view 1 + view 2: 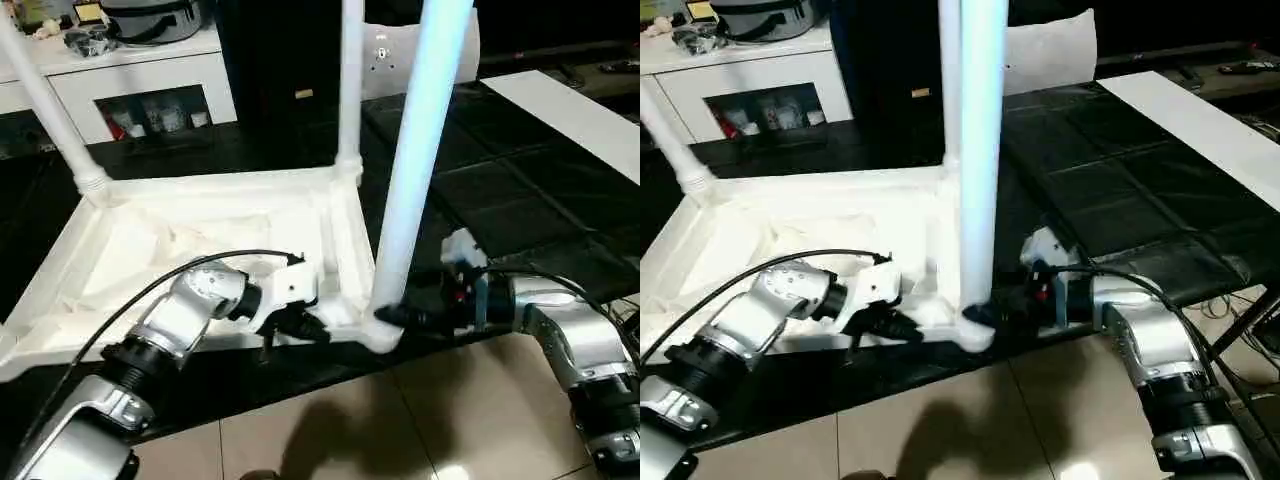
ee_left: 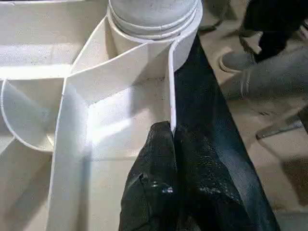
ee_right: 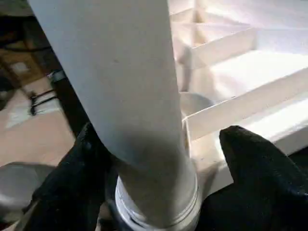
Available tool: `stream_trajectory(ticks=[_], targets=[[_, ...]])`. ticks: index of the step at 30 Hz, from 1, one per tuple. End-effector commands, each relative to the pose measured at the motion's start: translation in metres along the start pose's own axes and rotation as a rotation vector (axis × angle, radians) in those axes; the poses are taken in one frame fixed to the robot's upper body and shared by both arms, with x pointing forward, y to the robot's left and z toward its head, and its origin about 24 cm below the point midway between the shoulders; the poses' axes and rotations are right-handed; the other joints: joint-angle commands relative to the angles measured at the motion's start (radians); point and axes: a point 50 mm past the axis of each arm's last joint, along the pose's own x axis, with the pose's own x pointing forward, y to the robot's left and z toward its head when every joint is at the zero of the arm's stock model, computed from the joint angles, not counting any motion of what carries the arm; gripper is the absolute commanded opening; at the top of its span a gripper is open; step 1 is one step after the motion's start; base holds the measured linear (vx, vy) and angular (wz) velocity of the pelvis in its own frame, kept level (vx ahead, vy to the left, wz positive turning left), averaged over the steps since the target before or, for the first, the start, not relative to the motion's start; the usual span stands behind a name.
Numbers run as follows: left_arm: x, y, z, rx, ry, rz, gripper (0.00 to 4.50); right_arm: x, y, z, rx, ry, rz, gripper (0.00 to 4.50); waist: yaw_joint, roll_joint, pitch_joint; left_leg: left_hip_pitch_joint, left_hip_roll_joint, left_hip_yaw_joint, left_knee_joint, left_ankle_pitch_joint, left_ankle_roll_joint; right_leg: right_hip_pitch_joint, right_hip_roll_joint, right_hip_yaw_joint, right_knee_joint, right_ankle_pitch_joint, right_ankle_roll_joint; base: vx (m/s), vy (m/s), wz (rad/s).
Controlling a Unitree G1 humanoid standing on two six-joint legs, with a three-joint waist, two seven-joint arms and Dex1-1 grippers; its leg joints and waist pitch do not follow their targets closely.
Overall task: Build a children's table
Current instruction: Rotate leg to tighten
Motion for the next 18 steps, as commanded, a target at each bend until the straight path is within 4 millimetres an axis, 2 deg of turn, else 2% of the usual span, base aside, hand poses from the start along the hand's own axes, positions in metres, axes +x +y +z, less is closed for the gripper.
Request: stream_trajectory(ticks=[1, 11, 12, 18], targets=[[0.0069, -0.0081, -0.0023, 0.025, 0.034, -0.087, 0.0, 0.0, -0.0008, 0.0032, -0.006, 0.005, 0.02, 3.39, 0.0, -0.02, -0.065, 0.004, 0.031, -0.002, -0.057, -0.218, 0.07, 0.055, -0.055, 0.042, -0.062, -0.317, -0.188, 0.0, 0.0, 0.0], [0.0077, -0.0088, -0.0027, 0.038, 0.035, -0.105, 0.0, 0.0057, 0.0039, 0.001, 0.019, 0.015, 0.135, 2.59, 0.008, -0.022, -0.067, 0.005, 0.032, -0.002, -0.056, -0.21, 0.069, 0.055, -0.056, 0.043, -0.061, -0.325, -0.182, 0.0, 0.0, 0.0], [0.0075, -0.0087, -0.003, 0.036, 0.035, -0.102, 0.0, 0.0059, 0.0044, 0.0007, 0.02, 0.015, 0.141, 2.32, 0.01, -0.023, -0.067, 0.005, 0.032, -0.002, -0.055, -0.207, 0.07, 0.054, -0.055, 0.043, -0.061, -0.319, -0.184, 0.0, 0.0, 0.0], [0.0069, -0.0084, -0.0035, 0.025, 0.023, -0.092, 0.0, 0.0062, 0.0073, -0.0018, 0.029, 0.007, 0.154, 2.11, 0.013, -0.021, -0.068, 0.005, 0.031, -0.002, -0.055, -0.208, 0.066, 0.055, -0.055, 0.042, -0.061, -0.321, -0.182, 0.0, 0.0, 0.0]])
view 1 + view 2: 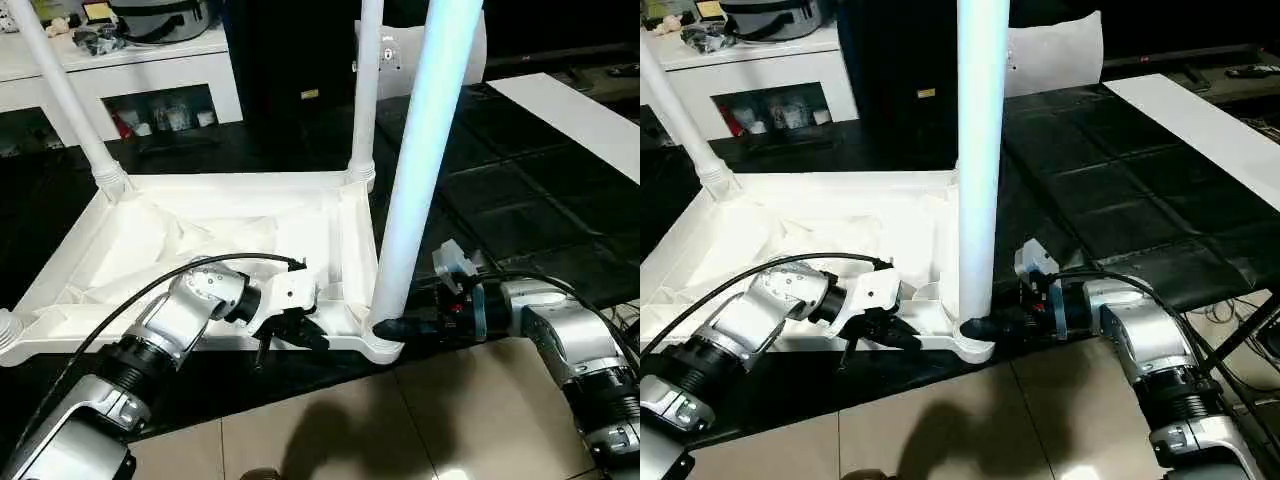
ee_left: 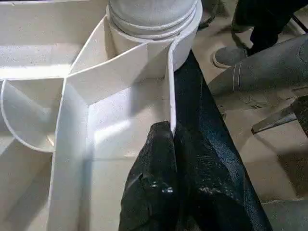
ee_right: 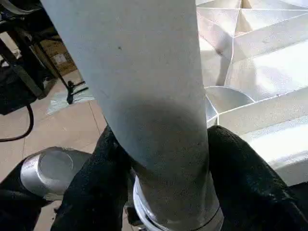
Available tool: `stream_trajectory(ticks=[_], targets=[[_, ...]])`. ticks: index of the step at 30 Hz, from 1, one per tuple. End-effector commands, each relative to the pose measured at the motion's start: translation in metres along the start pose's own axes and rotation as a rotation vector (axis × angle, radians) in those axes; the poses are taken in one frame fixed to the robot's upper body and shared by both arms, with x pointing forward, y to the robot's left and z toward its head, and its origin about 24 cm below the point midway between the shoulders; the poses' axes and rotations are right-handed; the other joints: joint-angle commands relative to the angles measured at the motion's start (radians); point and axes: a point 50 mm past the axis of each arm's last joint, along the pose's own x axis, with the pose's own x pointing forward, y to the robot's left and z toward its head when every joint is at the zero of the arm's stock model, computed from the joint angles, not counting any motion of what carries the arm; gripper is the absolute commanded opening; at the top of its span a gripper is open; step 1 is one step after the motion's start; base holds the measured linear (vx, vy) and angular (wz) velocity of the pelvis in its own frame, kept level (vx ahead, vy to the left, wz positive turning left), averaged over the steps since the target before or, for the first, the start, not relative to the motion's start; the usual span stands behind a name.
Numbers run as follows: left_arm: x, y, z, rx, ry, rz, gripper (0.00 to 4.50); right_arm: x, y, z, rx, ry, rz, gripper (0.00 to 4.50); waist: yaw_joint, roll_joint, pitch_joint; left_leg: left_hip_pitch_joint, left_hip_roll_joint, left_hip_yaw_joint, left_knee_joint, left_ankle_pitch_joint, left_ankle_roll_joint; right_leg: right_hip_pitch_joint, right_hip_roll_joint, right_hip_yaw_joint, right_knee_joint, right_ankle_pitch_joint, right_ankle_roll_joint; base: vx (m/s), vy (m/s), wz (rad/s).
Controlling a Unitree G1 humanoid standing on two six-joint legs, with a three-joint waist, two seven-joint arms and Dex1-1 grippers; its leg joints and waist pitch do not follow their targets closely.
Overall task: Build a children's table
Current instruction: Rotate leg to tighten
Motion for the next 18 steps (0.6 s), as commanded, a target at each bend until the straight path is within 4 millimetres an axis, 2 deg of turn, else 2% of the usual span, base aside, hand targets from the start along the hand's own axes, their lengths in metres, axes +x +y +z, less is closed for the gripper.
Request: stream_trajectory(ticks=[1, 5, 7, 9, 10, 11, 12, 13, 15, 16, 17, 18], targets=[[0.006, -0.007, -0.004, -0.007, 0.018, -0.061, 0.0, 0.004, 0.003, 0.003, -0.004, -0.02, 0.041, 2.09, -0.002, -0.017, -0.067, 0.005, 0.031, -0.002, -0.056, -0.209, 0.065, 0.055, -0.055, 0.042, -0.061, -0.322, -0.183, 0.0, 0.0, 0.0], [0.01, -0.005, 0.002, -0.057, -0.042, -0.028, 0.0, 0.008, 0.0, 0.005, 0.028, -0.088, -0.062, 2.09, -0.002, -0.017, -0.066, 0.004, 0.03, -0.002, -0.057, -0.209, 0.063, 0.055, -0.055, 0.042, -0.062, -0.314, -0.186, 0.0, 0.0, 0.0], [0.015, -0.002, 0.005, -0.101, -0.064, 0.024, 0.0, 0.016, -0.007, 0.003, 0.04, -0.081, -0.204, 2.08, -0.008, -0.015, -0.062, 0.002, 0.028, -0.004, -0.062, -0.229, 0.05, 0.056, -0.053, 0.039, -0.066, -0.363, -0.169, 0.0, 0.0, 0.0], [0.018, 0.0, 0.008, -0.132, -0.082, 0.054, 0.0, 0.021, -0.011, 0.004, 0.055, -0.086, -0.278, 2.04, -0.021, -0.013, -0.057, 0.011, 0.022, -0.004, -0.064, -0.283, 0.024, 0.05, -0.056, 0.035, -0.083, -0.489, -0.128, 0.0, 0.0, 0.0], [0.02, 0.002, 0.01, -0.159, -0.099, 0.076, 0.0, 0.025, -0.015, 0.006, 0.083, -0.102, -0.332, 2.04, -0.026, -0.008, -0.056, 0.012, 0.021, -0.006, -0.065, -0.29, 0.019, 0.049, -0.056, 0.035, -0.085, -0.505, -0.122, 0.0, 0.0, 0.0], [0.022, 0.003, 0.013, -0.181, -0.116, 0.098, 0.0, 0.03, -0.018, 0.008, 0.11, -0.117, -0.384, 2.03, -0.032, -0.011, -0.054, 0.011, 0.021, -0.006, -0.066, -0.295, 0.016, 0.05, -0.054, 0.034, -0.088, -0.516, -0.114, 0.0, 0.0, 0.0], [0.024, 0.006, 0.016, -0.206, -0.131, 0.126, 0.0, 0.035, -0.021, 0.01, 0.137, -0.129, -0.43, 2.02, -0.049, -0.01, -0.052, 0.005, 0.017, -0.011, -0.069, -0.318, 0.005, 0.053, -0.052, 0.027, -0.09, -0.546, -0.095, 0.0, 0.0, 0.0], [0.026, 0.009, 0.02, -0.236, -0.152, 0.157, 0.0, 0.041, -0.025, 0.012, 0.172, -0.135, -0.498, 2.02, -0.055, -0.006, -0.053, 0.006, 0.016, -0.014, -0.07, -0.328, 0.0, 0.053, -0.053, 0.025, -0.091, -0.554, -0.09, 0.0, 0.0, 0.0], [0.03, 0.016, 0.025, -0.292, -0.173, 0.234, 0.0, 0.051, -0.035, 0.014, 0.236, -0.139, -0.655, 2.02, -0.083, -0.003, -0.051, 0.008, 0.012, -0.017, -0.069, -0.359, -0.006, 0.05, -0.051, 0.02, -0.098, -0.568, -0.083, 0.0, 0.0, 0.0], [0.031, 0.02, 0.026, -0.307, -0.168, 0.274, 0.0, 0.054, -0.037, 0.014, 0.245, -0.137, -0.698, 2.02, -0.095, -0.004, -0.052, 0.005, 0.009, -0.018, -0.069, -0.369, -0.009, 0.051, -0.05, 0.017, -0.099, -0.569, -0.08, 0.0, 0.0, 0.0], [0.031, 0.02, 0.026, -0.307, -0.168, 0.274, 0.0, 0.054, -0.037, 0.014, 0.245, -0.137, -0.698, 2.02, -0.095, -0.004, -0.052, 0.005, 0.009, -0.018, -0.069, -0.369, -0.009, 0.051, -0.05, 0.017, -0.099, -0.569, -0.08, 0.0, 0.0, 0.0], [0.033, 0.028, 0.028, -0.341, -0.161, 0.364, 0.0, 0.06, -0.041, 0.014, 0.254, -0.155, -0.747, 2.02, -0.107, -0.006, -0.052, 0.009, 0.006, -0.015, -0.064, -0.374, 0.004, 0.047, -0.05, 0.017, -0.106, -0.573, -0.075, 0.0, 0.0, 0.0]])
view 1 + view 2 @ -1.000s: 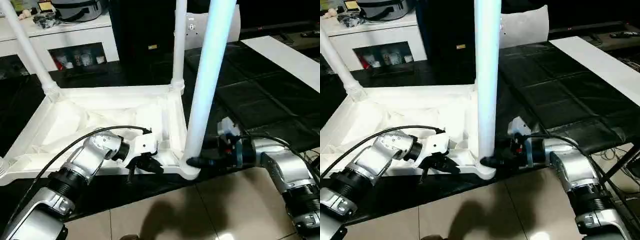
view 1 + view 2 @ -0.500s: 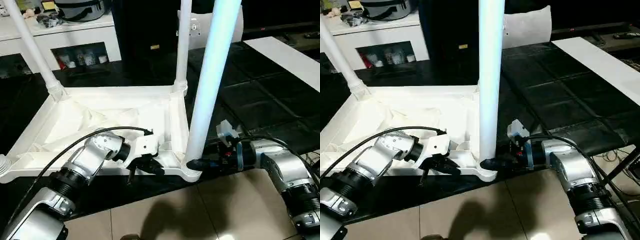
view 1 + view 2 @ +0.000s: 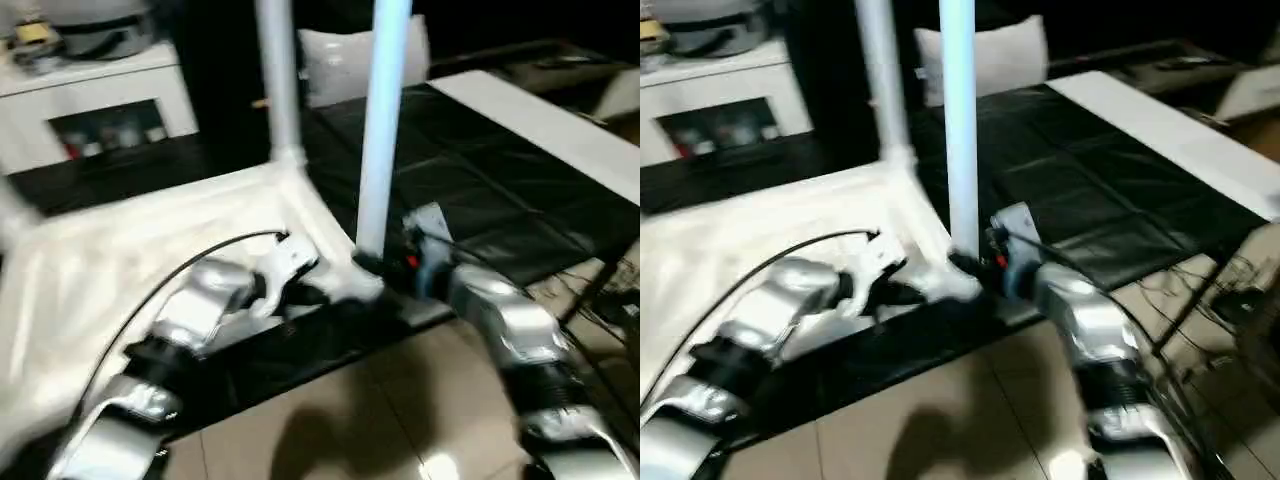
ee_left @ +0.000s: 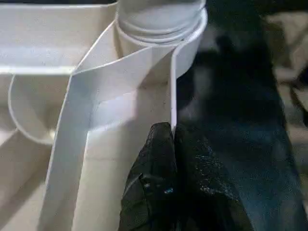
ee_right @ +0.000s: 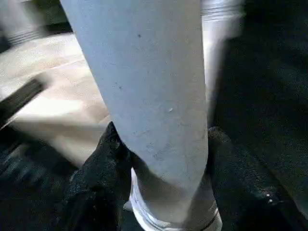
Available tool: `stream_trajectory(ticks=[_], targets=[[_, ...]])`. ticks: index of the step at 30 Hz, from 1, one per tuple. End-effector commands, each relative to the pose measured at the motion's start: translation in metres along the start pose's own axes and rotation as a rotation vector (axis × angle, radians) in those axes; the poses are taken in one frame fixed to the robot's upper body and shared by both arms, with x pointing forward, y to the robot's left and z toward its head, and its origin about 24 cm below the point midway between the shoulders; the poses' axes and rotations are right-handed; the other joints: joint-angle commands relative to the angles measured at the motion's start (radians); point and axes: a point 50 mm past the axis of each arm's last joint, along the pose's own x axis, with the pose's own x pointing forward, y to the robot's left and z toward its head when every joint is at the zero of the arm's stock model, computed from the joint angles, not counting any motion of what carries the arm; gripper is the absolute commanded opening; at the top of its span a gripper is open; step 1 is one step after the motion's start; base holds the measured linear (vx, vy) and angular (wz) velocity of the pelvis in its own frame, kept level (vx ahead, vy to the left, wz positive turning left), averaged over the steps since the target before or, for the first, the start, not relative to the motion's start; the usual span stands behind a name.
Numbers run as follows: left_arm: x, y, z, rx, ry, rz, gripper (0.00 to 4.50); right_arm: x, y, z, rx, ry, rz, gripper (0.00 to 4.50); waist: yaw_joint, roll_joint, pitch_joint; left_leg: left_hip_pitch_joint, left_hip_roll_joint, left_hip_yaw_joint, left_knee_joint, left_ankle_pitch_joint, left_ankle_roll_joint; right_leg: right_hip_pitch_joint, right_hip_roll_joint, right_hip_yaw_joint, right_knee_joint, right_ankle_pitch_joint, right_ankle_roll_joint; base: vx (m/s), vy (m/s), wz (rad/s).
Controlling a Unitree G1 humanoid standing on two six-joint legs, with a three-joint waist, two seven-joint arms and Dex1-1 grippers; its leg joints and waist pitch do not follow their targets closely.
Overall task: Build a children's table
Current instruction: Rotate leg to tighten
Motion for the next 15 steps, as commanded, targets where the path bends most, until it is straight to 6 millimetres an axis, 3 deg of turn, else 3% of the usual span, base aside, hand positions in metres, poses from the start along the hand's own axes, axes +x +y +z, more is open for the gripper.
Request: stream_trajectory(ticks=[1, 3, 5, 7, 9, 10, 11, 12, 15], targets=[[0.016, -0.011, 0.018, -0.006, -0.063, -0.022, 0.0, 0.013, 0.003, -0.01, 0.053, 0.018, -0.077, 2.02, 0.008, -0.006, -0.052, 0.006, 0.004, -0.013, -0.068, -0.375, 0.009, 0.041, -0.05, 0.018, -0.103, -0.571, -0.077, 0.0, 0.0, 0.0], [0.017, -0.009, 0.021, -0.01, -0.066, 0.014, 0.0, 0.015, 0.004, -0.009, 0.033, 0.006, -0.095, 2.71, 0.011, -0.007, -0.058, 0.003, 0.005, -0.011, -0.066, -0.329, 0.027, 0.045, -0.051, 0.024, -0.099, -0.512, -0.093, 0.0, 0.0, 0.0], [0.017, -0.009, 0.021, -0.007, -0.064, 0.019, 0.0, 0.015, 0.005, -0.009, 0.027, 0.003, -0.096, 2.71, 0.012, -0.008, -0.059, -0.001, 0.008, -0.01, -0.07, -0.308, 0.035, 0.047, -0.047, 0.026, -0.092, -0.464, -0.106, 0.0, 0.0, 0.0], [0.014, -0.007, 0.018, 0.019, -0.043, 0.015, 0.0, 0.013, 0.008, -0.006, 0.016, -0.022, -0.071, 3.06, 0.025, -0.008, -0.065, 0.001, 0.013, -0.006, -0.066, -0.257, 0.05, 0.049, -0.049, 0.034, -0.079, -0.362, -0.147, 0.0, 0.0, 0.0], [0.012, -0.006, 0.016, 0.026, -0.039, 0.018, 0.0, 0.01, 0.006, -0.005, 0.009, -0.034, -0.07, 3.18, 0.033, -0.006, -0.066, -0.003, 0.014, -0.005, -0.066, -0.23, 0.055, 0.052, -0.048, 0.035, -0.071, -0.306, -0.165, 0.0, 0.0, 0.0], [0.012, -0.006, 0.016, 0.027, -0.039, 0.019, 0.0, 0.009, 0.005, -0.005, 0.008, -0.039, -0.067, 3.18, 0.036, -0.005, -0.067, -0.002, 0.015, -0.005, -0.066, -0.225, 0.056, 0.053, -0.049, 0.035, -0.069, -0.294, -0.169, 0.0, 0.0, 0.0], [0.012, -0.005, 0.016, 0.028, -0.039, 0.021, 0.0, 0.009, 0.004, -0.005, 0.006, -0.045, -0.065, 3.25, 0.043, 0.005, -0.067, -0.001, 0.017, -0.005, -0.065, -0.218, 0.055, 0.053, -0.05, 0.036, -0.066, -0.273, -0.176, 0.0, 0.0, 0.0], [0.011, -0.005, 0.015, 0.033, -0.038, 0.017, 0.0, 0.006, 0.002, -0.005, -0.005, -0.049, -0.056, 3.5, 0.048, -0.001, -0.068, 0.001, 0.018, -0.004, -0.064, -0.213, 0.053, 0.054, -0.049, 0.037, -0.065, -0.251, -0.182, 0.0, 0.0, 0.0], [0.01, -0.005, 0.012, 0.052, -0.031, 0.003, 0.0, -0.004, -0.003, -0.006, -0.056, -0.045, -0.006, 3.63, 0.053, -0.001, -0.066, -0.002, 0.017, -0.003, -0.065, -0.222, 0.056, 0.058, -0.05, 0.036, -0.065, -0.252, -0.18, 0.0, 0.0, 0.0]])
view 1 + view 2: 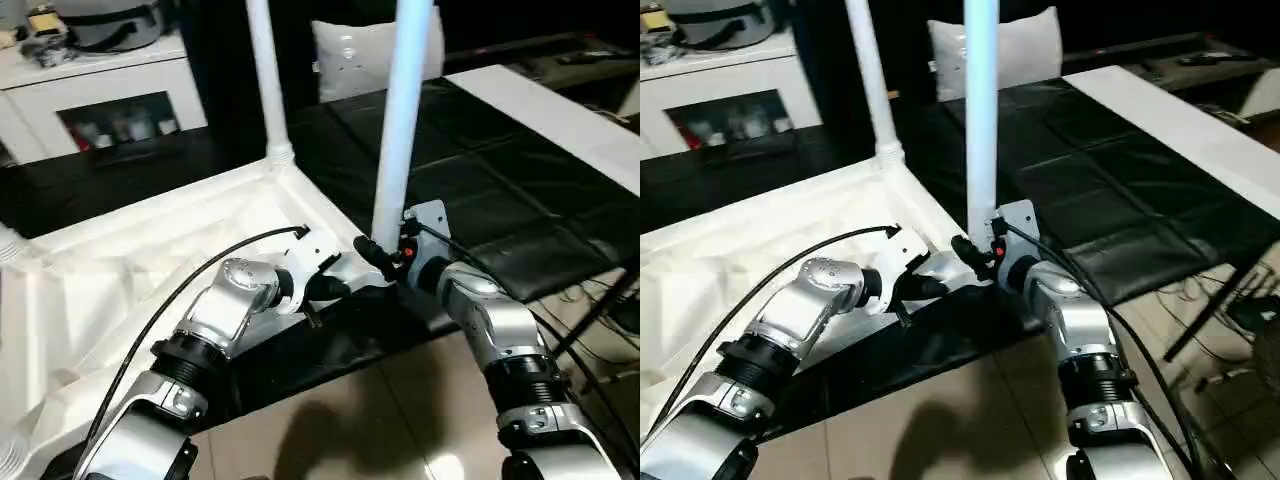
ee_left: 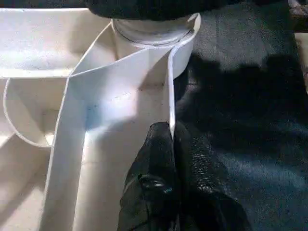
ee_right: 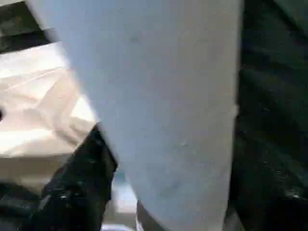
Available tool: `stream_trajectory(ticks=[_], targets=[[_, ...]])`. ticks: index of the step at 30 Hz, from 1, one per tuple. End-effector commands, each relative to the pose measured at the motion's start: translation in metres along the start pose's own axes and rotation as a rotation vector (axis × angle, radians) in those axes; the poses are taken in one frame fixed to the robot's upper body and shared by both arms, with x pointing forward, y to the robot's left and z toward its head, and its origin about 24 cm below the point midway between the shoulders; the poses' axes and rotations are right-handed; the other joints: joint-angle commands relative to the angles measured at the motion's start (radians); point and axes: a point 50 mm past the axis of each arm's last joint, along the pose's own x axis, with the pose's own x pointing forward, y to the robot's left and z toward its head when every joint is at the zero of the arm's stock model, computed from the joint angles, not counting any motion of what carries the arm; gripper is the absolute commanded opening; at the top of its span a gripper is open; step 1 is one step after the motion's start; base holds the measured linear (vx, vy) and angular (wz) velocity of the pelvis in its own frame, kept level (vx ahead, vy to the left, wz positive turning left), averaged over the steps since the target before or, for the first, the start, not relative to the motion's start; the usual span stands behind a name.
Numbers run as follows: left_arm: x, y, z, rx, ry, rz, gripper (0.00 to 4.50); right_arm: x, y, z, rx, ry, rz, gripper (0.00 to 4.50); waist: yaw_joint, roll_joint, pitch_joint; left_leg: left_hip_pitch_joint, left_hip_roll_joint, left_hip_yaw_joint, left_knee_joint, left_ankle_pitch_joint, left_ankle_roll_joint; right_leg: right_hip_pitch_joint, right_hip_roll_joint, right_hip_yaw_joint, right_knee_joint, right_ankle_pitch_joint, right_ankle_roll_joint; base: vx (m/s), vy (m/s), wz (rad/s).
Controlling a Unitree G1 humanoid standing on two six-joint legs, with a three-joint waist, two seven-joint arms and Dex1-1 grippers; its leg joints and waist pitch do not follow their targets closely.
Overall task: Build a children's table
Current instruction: Rotate leg to tighten
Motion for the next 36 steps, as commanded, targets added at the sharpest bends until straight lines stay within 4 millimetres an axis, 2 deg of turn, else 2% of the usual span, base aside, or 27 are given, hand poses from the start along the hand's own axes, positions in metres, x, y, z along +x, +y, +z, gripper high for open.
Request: stream_trajectory(ticks=[1, 3, 4, 5, 9, 11, 13, 14, 16, 19, 20, 22, 24, 27, 28, 29, 31, 34, 36], targets=[[-0.003, 0.0, 0.002, 0.039, -0.003, -0.024, 0.0, -0.005, 0.003, 0.0, -0.033, -0.001, 0.08, 3.77, 0.008, -0.007, -0.065, 0.001, 0.018, -0.002, -0.057, -0.228, 0.06, 0.064, -0.05, 0.038, -0.068, -0.274, -0.168, 0.0, 0.0, 0.0], [-0.004, 0.0, 0.001, 0.047, 0.003, -0.032, 0.0, -0.013, 0.0, 0.0, -0.058, 0.008, 0.125, 3.99, 0.013, -0.007, -0.065, 0.001, 0.019, -0.002, -0.057, -0.229, 0.063, 0.063, -0.051, 0.038, -0.07, -0.288, -0.163, 0.0, 0.0, 0.0], [-0.006, 0.001, -0.001, 0.068, 0.008, -0.051, 0.0, -0.023, -0.005, 0.0, -0.082, 0.024, 0.176, 4.03, 0.014, -0.008, -0.065, 0.001, 0.019, -0.002, -0.057, -0.23, 0.063, 0.063, -0.051, 0.038, -0.07, -0.295, -0.16, 0.0, 0.0, 0.0], [-0.006, 0.001, -0.001, 0.068, 0.008, -0.051, 0.0, -0.023, -0.005, 0.0, -0.082, 0.024, 0.176, 4.1, 0.019, -0.009, -0.064, 0.002, 0.019, -0.002, -0.057, -0.235, 0.066, 0.064, -0.05, 0.038, -0.072, -0.312, -0.152, 0.0, 0.0, 0.0], [-0.01, 0.001, -0.006, 0.106, 0.036, -0.101, 0.0, -0.041, -0.013, 0.002, -0.134, 0.055, 0.274, 4.47, 0.023, -0.01, -0.063, 0.002, 0.02, -0.002, -0.057, -0.24, 0.066, 0.063, -0.05, 0.038, -0.072, -0.331, -0.154, 0.0, 0.0, 0.0], [-0.012, 0.002, -0.007, 0.117, 0.046, -0.118, 0.0, -0.046, -0.016, 0.003, -0.145, 0.066, 0.299, 4.49, 0.024, -0.01, -0.063, 0.001, 0.02, -0.002, -0.056, -0.238, 0.068, 0.062, -0.051, 0.038, -0.073, -0.334, -0.156, 0.0, 0.0, 0.0], [-0.015, 0.001, -0.011, 0.143, 0.069, -0.158, 0.0, -0.053, -0.02, 0.006, -0.162, 0.08, 0.337, 4.49, 0.025, -0.015, -0.063, 0.002, 0.021, -0.001, -0.055, -0.24, 0.072, 0.062, -0.051, 0.037, -0.073, -0.345, -0.156, 0.0, 0.0, 0.0], [-0.016, 0.001, -0.012, 0.15, 0.073, -0.168, 0.0, -0.054, -0.021, 0.006, -0.165, 0.084, 0.343, 4.49, 0.027, -0.013, -0.064, 0.004, 0.022, -0.002, -0.055, -0.24, 0.074, 0.06, -0.052, 0.037, -0.074, -0.348, -0.156, 0.0, 0.0, 0.0], [-0.022, 0.001, -0.017, 0.184, 0.101, -0.219, 0.0, -0.06, -0.025, 0.01, -0.179, 0.11, 0.386, 4.49, 0.03, -0.019, -0.063, 0.002, 0.023, -0.001, -0.056, -0.23, 0.076, 0.061, -0.051, 0.038, -0.072, -0.346, -0.158, 0.0, 0.0, 0.0], [-0.027, 0.0, -0.021, 0.222, 0.126, -0.278, 0.0, -0.063, -0.023, 0.012, -0.204, 0.133, 0.44, 4.49, 0.037, -0.018, -0.064, 0.003, 0.024, -0.002, -0.054, -0.228, 0.079, 0.059, -0.053, 0.038, -0.069, -0.348, -0.161, 0.0, 0.0, 0.0], [-0.03, -0.001, -0.023, 0.239, 0.14, -0.306, 0.0, -0.063, -0.023, 0.012, -0.217, 0.143, 0.459, 4.49, 0.038, -0.022, -0.063, 0.002, 0.025, -0.001, -0.055, -0.223, 0.08, 0.059, -0.053, 0.039, -0.069, -0.347, -0.161, 0.0, 0.0, 0.0], [-0.032, -0.002, -0.024, 0.259, 0.153, -0.33, 0.0, -0.064, -0.023, 0.012, -0.225, 0.159, 0.486, 4.49, 0.042, -0.023, -0.063, 0.004, 0.026, 0.001, -0.055, -0.223, 0.079, 0.056, -0.054, 0.04, -0.07, -0.361, -0.162, 0.0, 0.0, 0.0], [-0.035, -0.003, -0.026, 0.279, 0.167, -0.363, 0.0, -0.064, -0.021, 0.011, -0.236, 0.175, 0.527, 4.49, 0.049, -0.022, -0.064, 0.008, 0.029, 0.001, -0.055, -0.226, 0.074, 0.053, -0.055, 0.042, -0.069, -0.36, -0.166, 0.0, 0.0, 0.0], [-0.038, -0.005, -0.027, 0.302, 0.181, -0.41, 0.0, -0.064, -0.018, 0.011, -0.254, 0.189, 0.576, 4.49, 0.051, -0.019, -0.064, 0.007, 0.031, 0.0, -0.056, -0.227, 0.072, 0.053, -0.055, 0.043, -0.065, -0.336, -0.174, 0.0, 0.0, 0.0], [-0.038, -0.006, -0.027, 0.308, 0.184, -0.427, 0.0, -0.063, -0.017, 0.01, -0.255, 0.19, 0.589, 4.49, 0.051, -0.026, -0.064, 0.006, 0.029, 0.001, -0.056, -0.23, 0.071, 0.055, -0.054, 0.043, -0.065, -0.339, -0.174, 0.0, 0.0, 0.0], [-0.039, -0.007, -0.027, 0.311, 0.186, -0.436, 0.0, -0.063, -0.017, 0.01, -0.254, 0.191, 0.596, 4.49, 0.053, -0.024, -0.064, 0.005, 0.029, 0.0, -0.056, -0.228, 0.07, 0.056, -0.056, 0.043, -0.063, -0.342, -0.173, 0.0, 0.0, 0.0], [-0.039, -0.008, -0.027, 0.32, 0.192, -0.461, 0.0, -0.062, -0.015, 0.009, -0.249, 0.196, 0.619, 4.15, 0.053, -0.026, -0.064, 0.005, 0.029, 0.001, -0.055, -0.224, 0.07, 0.056, -0.056, 0.043, -0.065, -0.352, -0.169, 0.0, 0.0, 0.0], [-0.039, -0.009, -0.027, 0.328, 0.193, -0.469, 0.0, -0.062, -0.014, 0.008, -0.239, 0.204, 0.639, 4.04, 0.054, -0.024, -0.063, 0.006, 0.03, 0.0, -0.056, -0.228, 0.069, 0.054, -0.056, 0.043, -0.065, -0.363, -0.168, 0.0, 0.0, 0.0], [-0.039, -0.009, -0.026, 0.327, 0.186, -0.47, 0.0, -0.061, -0.011, 0.007, -0.237, 0.204, 0.663, 3.73, 0.055, -0.025, -0.063, 0.006, 0.029, 0.001, -0.056, -0.228, 0.067, 0.055, -0.056, 0.043, -0.065, -0.362, -0.167, 0.0, 0.0, 0.0]])
